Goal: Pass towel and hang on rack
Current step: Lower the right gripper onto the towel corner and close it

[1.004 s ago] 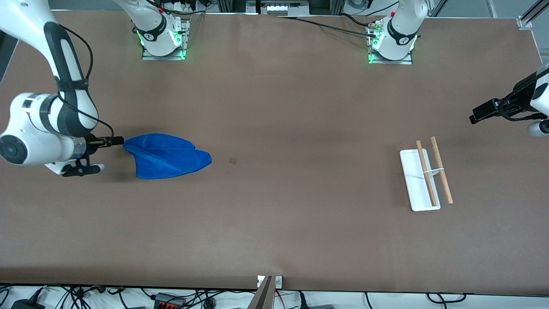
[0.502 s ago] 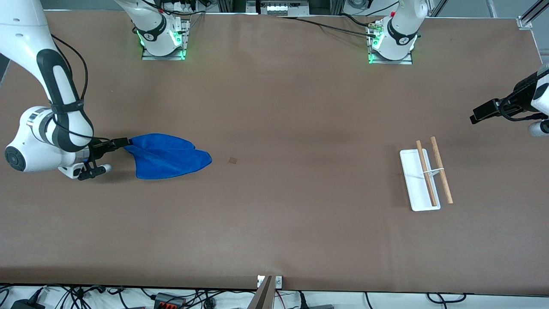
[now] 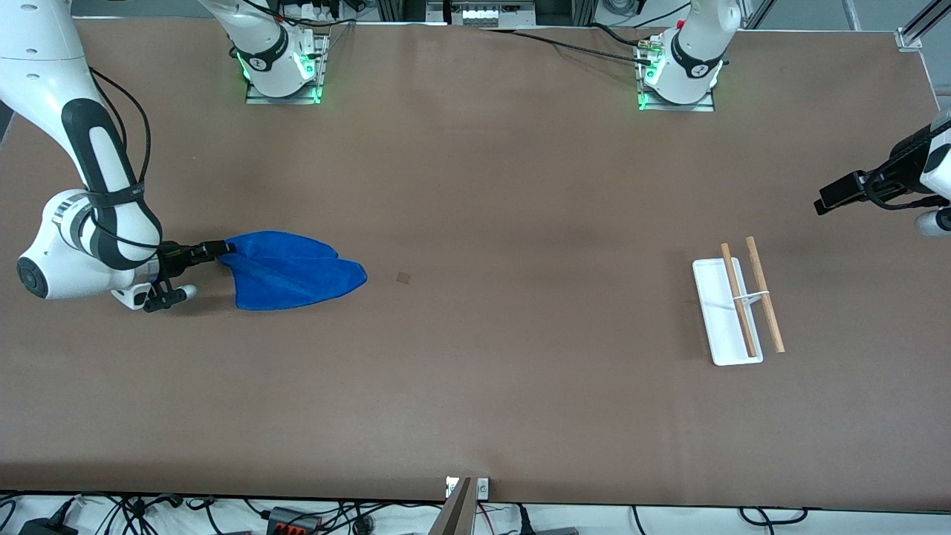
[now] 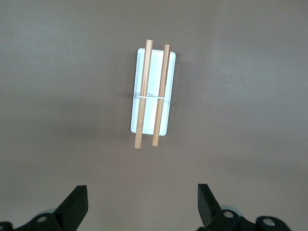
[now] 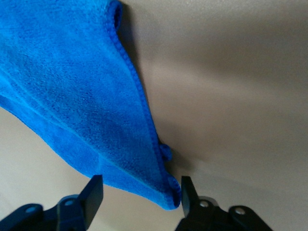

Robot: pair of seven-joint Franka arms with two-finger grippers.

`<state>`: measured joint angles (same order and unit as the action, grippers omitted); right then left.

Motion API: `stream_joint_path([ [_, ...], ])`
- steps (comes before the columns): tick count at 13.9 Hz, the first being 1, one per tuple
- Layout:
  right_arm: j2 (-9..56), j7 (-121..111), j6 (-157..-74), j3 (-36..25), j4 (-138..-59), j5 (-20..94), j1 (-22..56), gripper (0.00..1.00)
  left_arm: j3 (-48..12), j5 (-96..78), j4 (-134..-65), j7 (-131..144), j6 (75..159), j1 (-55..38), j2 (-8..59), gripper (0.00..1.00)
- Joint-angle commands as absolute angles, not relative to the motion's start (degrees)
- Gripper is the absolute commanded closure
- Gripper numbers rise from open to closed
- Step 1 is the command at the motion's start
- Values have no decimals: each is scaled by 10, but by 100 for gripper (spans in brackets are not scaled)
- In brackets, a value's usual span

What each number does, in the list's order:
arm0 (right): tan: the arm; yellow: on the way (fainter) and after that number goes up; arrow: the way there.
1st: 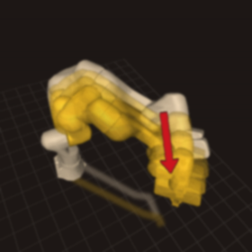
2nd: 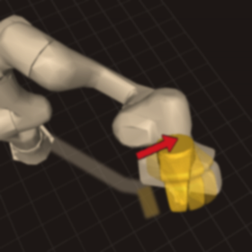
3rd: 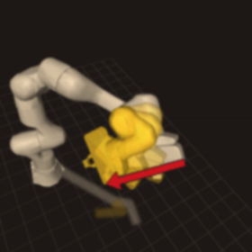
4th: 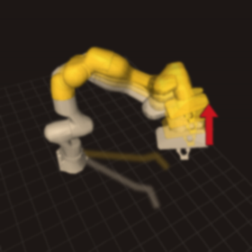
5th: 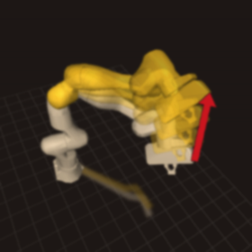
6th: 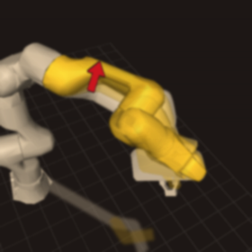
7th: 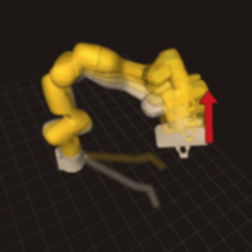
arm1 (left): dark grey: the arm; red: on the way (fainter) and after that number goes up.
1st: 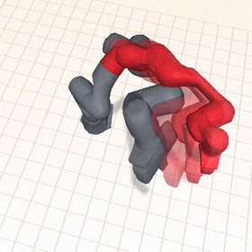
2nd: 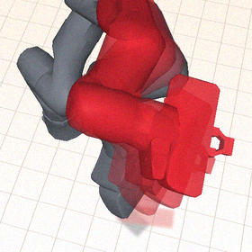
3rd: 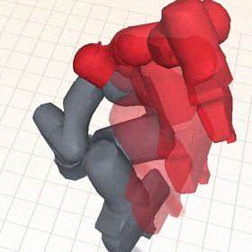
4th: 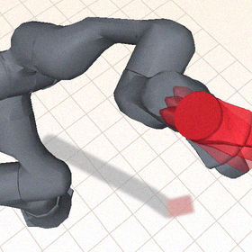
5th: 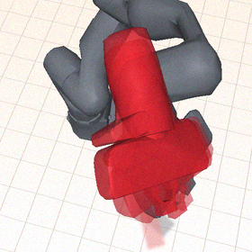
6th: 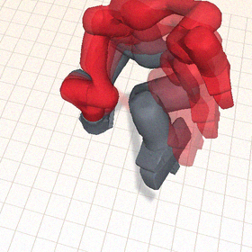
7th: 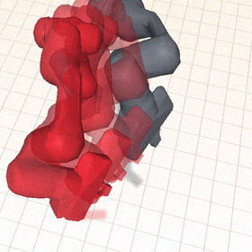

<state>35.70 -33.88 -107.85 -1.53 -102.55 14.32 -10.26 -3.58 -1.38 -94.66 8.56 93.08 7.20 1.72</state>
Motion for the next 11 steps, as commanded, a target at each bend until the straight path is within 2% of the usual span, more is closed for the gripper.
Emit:
stream_joint_path([
  [1, 367, -350, -1071, -11, -1019, 156, -108, 34, -36, -26, -939, 71, 922, 77, 18, 0],
  [6, 371, -345, -1064, -11, -1020, 156, -110, 35, -36, -26, -939, 71, 922, 76, 18, 0],
  [8, 369, -343, -1055, -11, -1017, 156, -109, 43, -36, -26, -939, 71, 922, 76, 18, 0],
  [11, 367, -343, -1052, -11, -1014, 155, -107, 62, -36, -26, -939, 71, 922, 77, 18, 0],
])
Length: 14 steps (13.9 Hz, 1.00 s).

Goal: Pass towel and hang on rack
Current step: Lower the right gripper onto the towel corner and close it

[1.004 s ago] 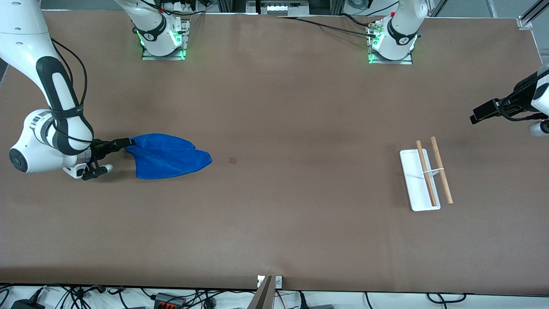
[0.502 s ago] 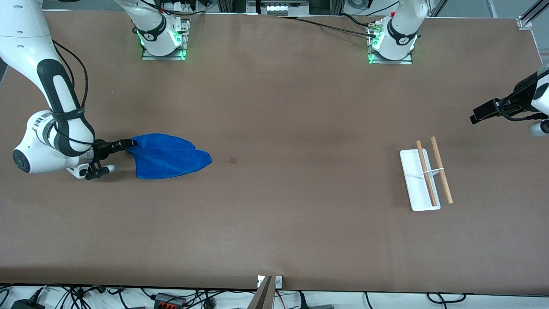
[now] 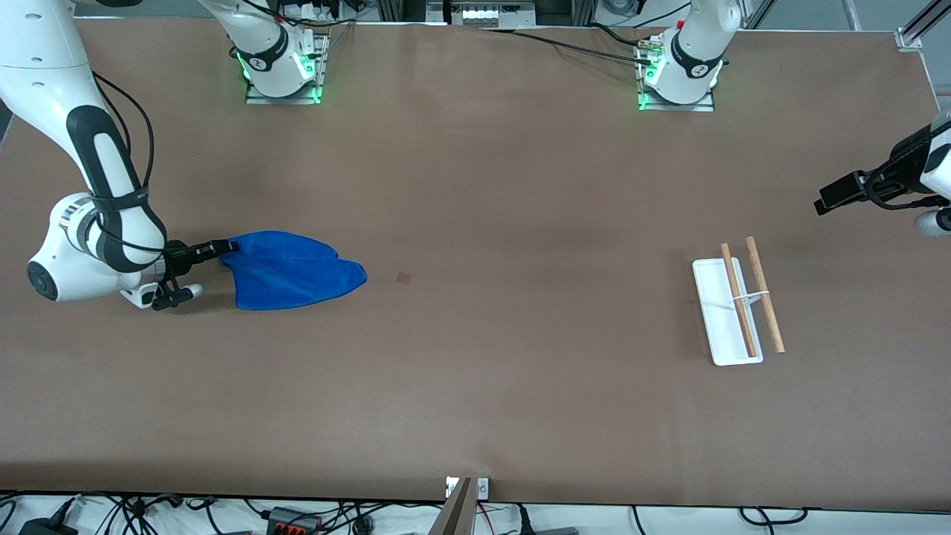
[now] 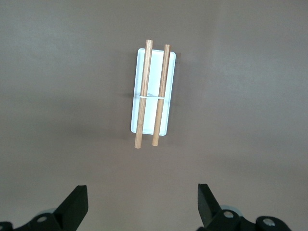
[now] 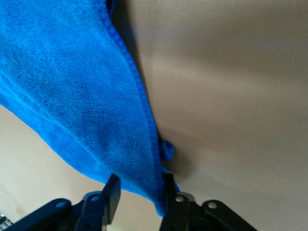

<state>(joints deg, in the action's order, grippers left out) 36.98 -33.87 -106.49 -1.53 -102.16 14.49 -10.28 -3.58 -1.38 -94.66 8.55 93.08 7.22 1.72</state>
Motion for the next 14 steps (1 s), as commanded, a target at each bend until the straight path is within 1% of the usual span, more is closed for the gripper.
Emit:
stream_joint_path([
  [1, 367, -344, -1049, -11, -1008, 155, -106, 67, -36, -26, -939, 71, 922, 77, 19, 0],
  [2, 367, -344, -1044, -11, -1005, 155, -105, 69, -36, -26, -939, 71, 922, 77, 19, 0],
  [3, 367, -347, -1039, -11, -1001, 154, -104, 74, -36, -26, -939, 71, 922, 77, 19, 0],
  [4, 367, -349, -1037, -11, -1001, 153, -103, 77, -36, -26, -939, 71, 922, 77, 19, 0],
  [5, 367, -351, -1037, -11, -1001, 150, -102, 88, -36, -26, -939, 71, 922, 77, 19, 0],
  [7, 363, -351, -1033, -10, -997, 148, -101, 100, -36, -26, -939, 71, 922, 77, 19, 0],
  [8, 361, -350, -1016, -8, -987, 148, -100, 100, -36, -26, -939, 71, 922, 77, 19, 0],
  [10, 355, -335, -948, -6, -948, 152, -91, 100, -36, -26, -939, 71, 922, 77, 19, 0],
  [14, 350, -322, -824, -5, -812, 152, -28, 100, -36, -26, -939, 71, 922, 77, 19, 0],
])
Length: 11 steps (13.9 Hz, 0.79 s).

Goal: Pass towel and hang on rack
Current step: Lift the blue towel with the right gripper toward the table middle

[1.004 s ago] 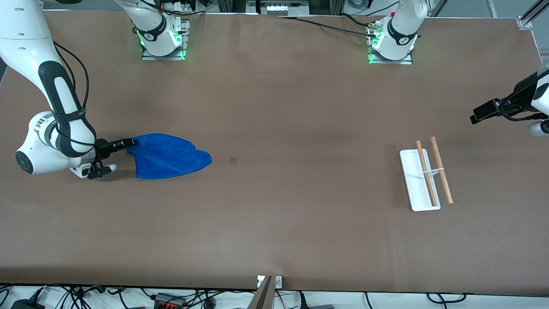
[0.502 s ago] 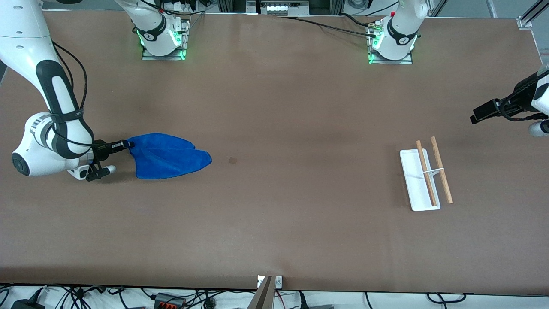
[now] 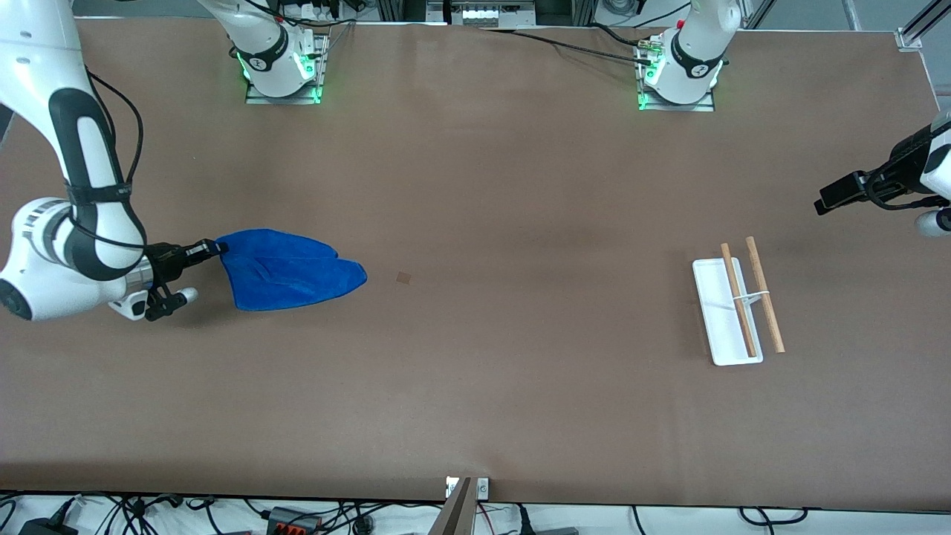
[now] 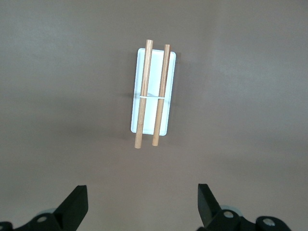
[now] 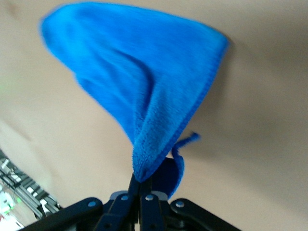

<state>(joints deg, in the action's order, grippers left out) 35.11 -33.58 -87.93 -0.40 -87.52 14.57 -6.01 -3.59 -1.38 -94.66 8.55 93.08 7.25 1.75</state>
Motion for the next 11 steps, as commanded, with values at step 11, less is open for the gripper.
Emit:
stream_joint_path([
  [11, 320, 78, -957, 130, -628, 221, 197, 100, -40, -25, -939, 69, 921, 79, 19, 0],
])
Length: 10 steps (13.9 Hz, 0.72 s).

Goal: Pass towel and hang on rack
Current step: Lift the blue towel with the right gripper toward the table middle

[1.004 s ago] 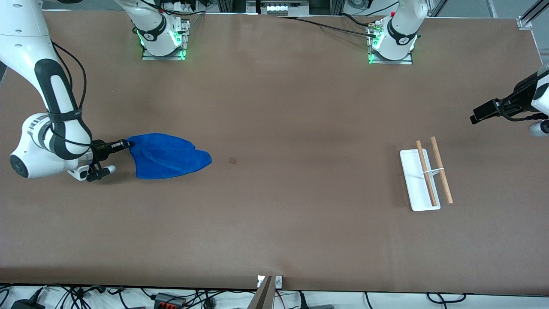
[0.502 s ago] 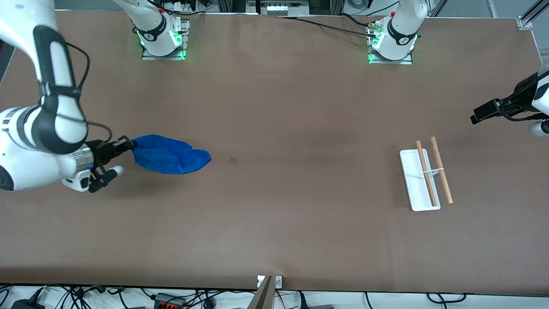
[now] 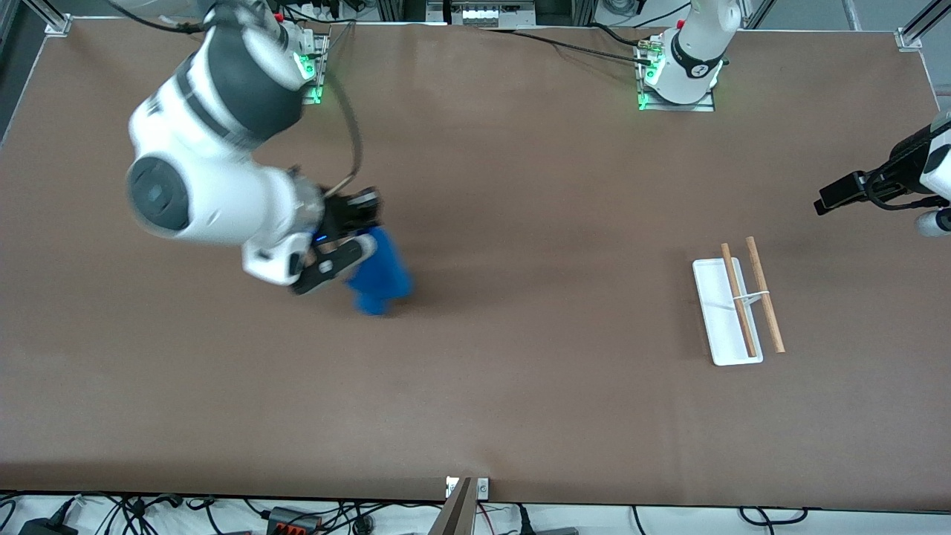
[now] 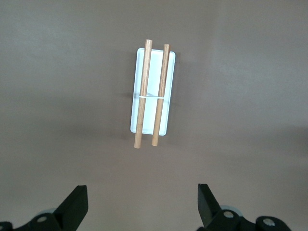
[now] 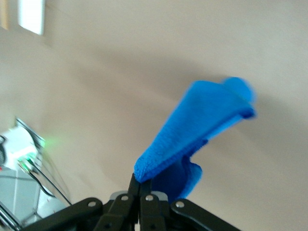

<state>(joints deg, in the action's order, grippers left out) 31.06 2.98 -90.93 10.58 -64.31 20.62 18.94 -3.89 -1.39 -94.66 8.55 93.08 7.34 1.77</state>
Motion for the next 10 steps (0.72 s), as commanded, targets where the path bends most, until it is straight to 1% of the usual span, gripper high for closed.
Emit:
stream_joint_path([
  [1, 320, 123, -1008, 157, -626, 222, 206, 100, -40, -25, -939, 70, 920, 78, 18, 0],
  [3, 320, 202, -1082, 210, -621, 221, 207, 100, -41, -26, -943, 69, 916, 79, 20, 0],
  [4, 320, 220, -1106, 224, -621, 221, 210, 100, -39, -28, -941, 69, 916, 82, 29, 0],
  [6, 321, 249, -1140, 231, -621, 222, 231, 100, -37, -59, -941, 40, 913, 96, 40, 0],
  [8, 321, 291, -1185, 230, -621, 221, 262, 100, -37, -84, -943, 5, 892, 97, 61, 0],
  [10, 326, 313, -1235, 229, -623, 221, 285, 100, -44, -101, -940, -42, 859, 91, 102, 0],
])
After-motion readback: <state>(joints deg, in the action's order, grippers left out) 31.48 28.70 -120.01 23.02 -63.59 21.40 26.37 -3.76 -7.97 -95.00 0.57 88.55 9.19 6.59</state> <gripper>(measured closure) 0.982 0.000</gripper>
